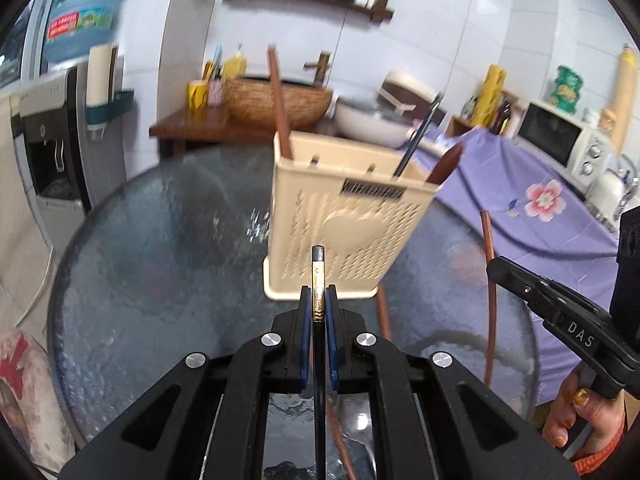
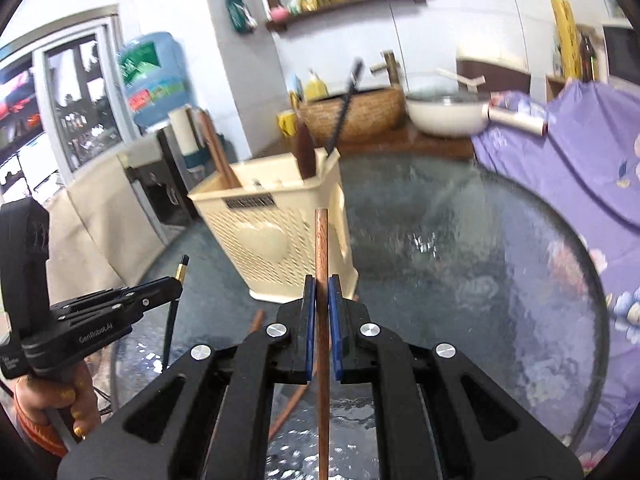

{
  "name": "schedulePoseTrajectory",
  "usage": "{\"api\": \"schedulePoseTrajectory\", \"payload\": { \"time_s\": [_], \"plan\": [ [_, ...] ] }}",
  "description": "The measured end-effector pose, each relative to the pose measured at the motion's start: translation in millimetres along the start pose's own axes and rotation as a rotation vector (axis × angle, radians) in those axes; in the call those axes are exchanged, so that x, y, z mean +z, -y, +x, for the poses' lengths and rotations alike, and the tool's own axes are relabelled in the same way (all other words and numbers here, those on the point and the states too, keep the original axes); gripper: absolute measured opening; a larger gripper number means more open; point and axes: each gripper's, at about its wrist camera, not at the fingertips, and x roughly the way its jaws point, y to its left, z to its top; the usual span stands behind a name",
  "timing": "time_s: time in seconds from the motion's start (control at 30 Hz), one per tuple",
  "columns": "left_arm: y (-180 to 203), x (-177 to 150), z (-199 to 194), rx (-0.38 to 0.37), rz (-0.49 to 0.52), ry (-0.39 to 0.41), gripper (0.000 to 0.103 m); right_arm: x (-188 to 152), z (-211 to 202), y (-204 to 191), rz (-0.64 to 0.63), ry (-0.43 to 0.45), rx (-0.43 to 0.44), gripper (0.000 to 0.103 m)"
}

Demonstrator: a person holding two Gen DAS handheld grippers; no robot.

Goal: Organize utensils
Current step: 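Lift both chopsticks and lower them into the cream holder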

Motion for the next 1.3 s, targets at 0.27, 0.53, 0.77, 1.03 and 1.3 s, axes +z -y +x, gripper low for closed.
{"api": "schedulePoseTrajectory", "payload": {
  "time_s": [0.27, 0.53, 0.77, 1.03, 1.3],
  "plan": [
    [5, 12, -53, -0.058, 0.022, 0.093, 0.007, 8, -58, -17, -0.074, 0.08, 0.028, 0.007],
    [6, 17, -68, -0.086, 0.03, 0.103, 0.007, 15, -78, -29, -0.093, 0.102, 0.046, 0.007],
    [9, 23, -78, -0.1, 0.044, 0.116, 0.007, 26, -80, -35, -0.113, 0.109, 0.064, 0.007],
    [15, 42, -87, -0.12, 0.057, 0.137, 0.007, 55, -78, -39, -0.108, 0.111, 0.108, 0.007],
    [11, 97, -96, -0.131, 0.032, 0.188, 0.007, 105, -81, -50, -0.126, 0.162, 0.129, 0.007]
  ]
}}
